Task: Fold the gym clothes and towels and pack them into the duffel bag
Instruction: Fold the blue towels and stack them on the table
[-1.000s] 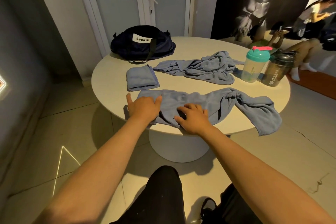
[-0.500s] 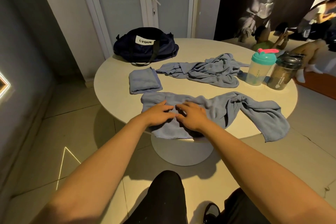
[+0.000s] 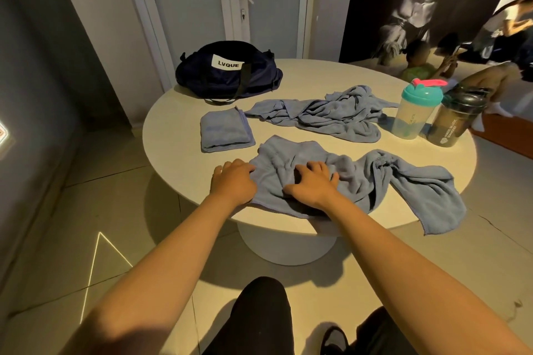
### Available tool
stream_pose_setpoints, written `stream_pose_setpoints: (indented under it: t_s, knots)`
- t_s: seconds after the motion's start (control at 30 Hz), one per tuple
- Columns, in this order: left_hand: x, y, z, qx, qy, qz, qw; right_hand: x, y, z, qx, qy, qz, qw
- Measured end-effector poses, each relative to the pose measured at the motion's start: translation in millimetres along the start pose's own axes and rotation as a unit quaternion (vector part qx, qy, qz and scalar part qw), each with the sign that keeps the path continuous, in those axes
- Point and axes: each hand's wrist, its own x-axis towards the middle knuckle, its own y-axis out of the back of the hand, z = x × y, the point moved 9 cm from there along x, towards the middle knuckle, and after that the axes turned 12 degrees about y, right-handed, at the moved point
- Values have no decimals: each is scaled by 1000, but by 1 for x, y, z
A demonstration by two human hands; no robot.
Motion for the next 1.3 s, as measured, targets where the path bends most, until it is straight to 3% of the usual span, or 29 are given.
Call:
stream_pose_setpoints:
  t_s: [0.07, 0.17, 0.4, 0.53, 0.63, 0.7, 0.77, 0.87, 1.03, 1.2, 1.3]
  knots:
    - [6, 13, -6, -35, 40, 44, 998, 4, 7, -9, 11, 14, 38, 999]
    - [21, 10, -9, -96, 56, 37, 993, 14, 14, -30, 31, 65, 96, 993]
    - [66, -20, -10, -19, 62, -74, 995, 64, -15, -49, -15, 71, -6, 997]
    - [92, -20, -19, 4, 84, -70, 994, 91, -24, -52, -49, 87, -7, 995]
    - [104, -21, -23, -11, 96, -57, 994, 102, -18, -56, -1, 109, 59, 992]
    - [103, -19, -23, -40, 82, -6, 996, 103, -10, -55, 29, 113, 123, 986]
    - [100, -11, -24, -99, 60, 52, 992, 101, -6, -55, 13, 119, 170, 978]
    - [92, -10, -25, -160, 40, 59, 985, 92, -2, -54, -26, 107, 218, 970]
    - [74, -8, -10, -226, -7, 11, 974, 78, -9, -54, -85, 74, 131, 985]
    - [34, 2, 6, -422, 9, -62, 905, 59, -26, -28, -56, 0, -8, 998]
    - [10, -7, 15, -487, -22, -137, 862, 51, -18, -18, -7, -11, 22, 1000]
